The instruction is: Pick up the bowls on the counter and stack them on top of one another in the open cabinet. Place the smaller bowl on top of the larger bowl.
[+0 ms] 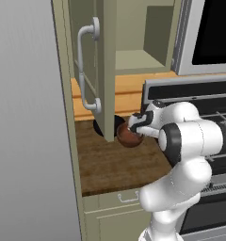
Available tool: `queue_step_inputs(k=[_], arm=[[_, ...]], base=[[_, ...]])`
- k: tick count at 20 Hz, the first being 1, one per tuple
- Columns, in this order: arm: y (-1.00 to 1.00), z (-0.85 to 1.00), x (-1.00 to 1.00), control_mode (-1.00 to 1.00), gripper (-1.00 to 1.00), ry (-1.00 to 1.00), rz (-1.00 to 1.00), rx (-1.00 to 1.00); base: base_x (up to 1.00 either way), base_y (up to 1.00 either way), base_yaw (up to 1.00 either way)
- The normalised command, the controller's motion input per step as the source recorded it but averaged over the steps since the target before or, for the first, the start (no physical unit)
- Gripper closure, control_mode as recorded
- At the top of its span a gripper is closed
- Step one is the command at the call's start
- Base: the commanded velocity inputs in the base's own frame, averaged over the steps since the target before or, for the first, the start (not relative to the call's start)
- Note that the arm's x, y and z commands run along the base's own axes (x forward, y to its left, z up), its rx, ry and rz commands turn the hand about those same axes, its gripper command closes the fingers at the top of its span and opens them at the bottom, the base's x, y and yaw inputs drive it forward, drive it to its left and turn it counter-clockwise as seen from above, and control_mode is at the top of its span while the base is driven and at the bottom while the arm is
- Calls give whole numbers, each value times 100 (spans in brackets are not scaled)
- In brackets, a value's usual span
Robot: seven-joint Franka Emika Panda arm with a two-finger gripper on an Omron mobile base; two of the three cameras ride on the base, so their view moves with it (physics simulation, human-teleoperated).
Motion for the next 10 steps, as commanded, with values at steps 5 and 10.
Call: queue_step_inputs(k=[5,10], arm=[[0,64,3,-100,100,-16,-3,0],[24,49,38,-100,100,-8,-7,0]], base=[[0,0,0],[0,0,0]])
